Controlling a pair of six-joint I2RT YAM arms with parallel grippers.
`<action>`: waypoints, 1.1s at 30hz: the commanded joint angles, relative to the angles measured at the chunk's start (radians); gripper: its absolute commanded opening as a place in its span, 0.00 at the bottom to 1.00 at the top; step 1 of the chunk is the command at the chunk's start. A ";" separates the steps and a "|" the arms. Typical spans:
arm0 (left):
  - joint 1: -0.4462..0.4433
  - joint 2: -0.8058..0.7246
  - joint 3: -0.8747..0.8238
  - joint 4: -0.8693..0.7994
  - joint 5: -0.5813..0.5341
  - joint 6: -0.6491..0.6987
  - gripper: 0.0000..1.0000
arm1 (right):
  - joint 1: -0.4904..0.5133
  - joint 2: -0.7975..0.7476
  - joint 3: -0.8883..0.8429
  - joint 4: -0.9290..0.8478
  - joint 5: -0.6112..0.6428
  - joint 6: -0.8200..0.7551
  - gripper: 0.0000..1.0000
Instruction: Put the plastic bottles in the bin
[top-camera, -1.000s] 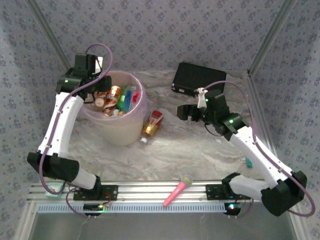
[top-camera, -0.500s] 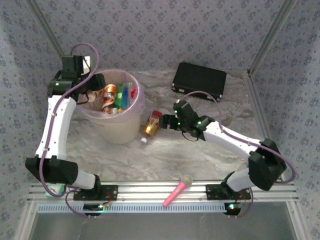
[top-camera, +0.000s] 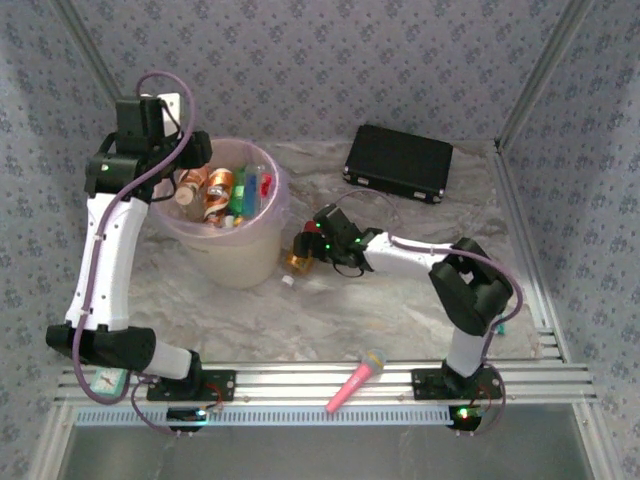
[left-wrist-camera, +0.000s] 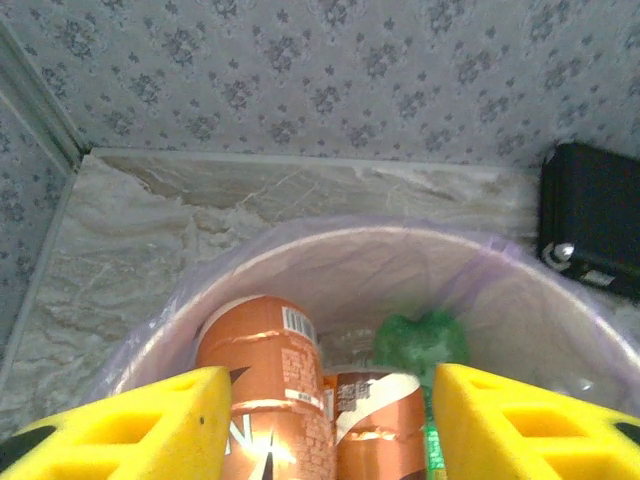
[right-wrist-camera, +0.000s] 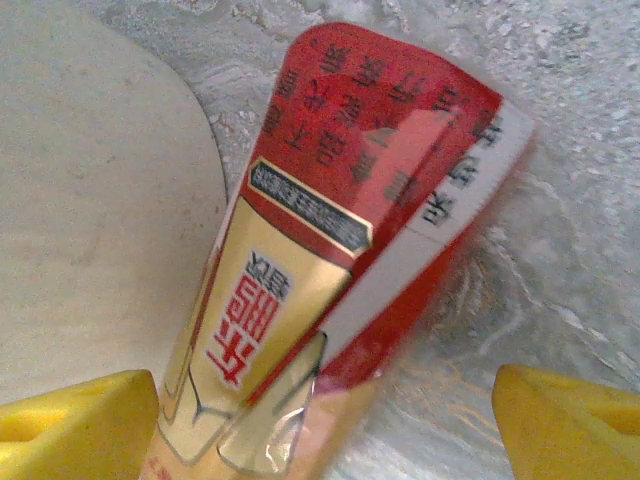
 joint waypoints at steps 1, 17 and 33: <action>-0.006 -0.019 -0.058 -0.041 -0.052 0.033 0.50 | 0.003 0.047 0.039 0.005 0.018 0.035 0.89; -0.007 -0.131 -0.347 0.026 -0.032 -0.050 0.31 | -0.122 -0.086 -0.076 -0.209 0.104 -0.085 0.85; -0.047 -0.159 -0.355 0.072 -0.036 -0.092 0.53 | -0.102 -0.287 -0.113 -0.335 0.173 -0.021 1.00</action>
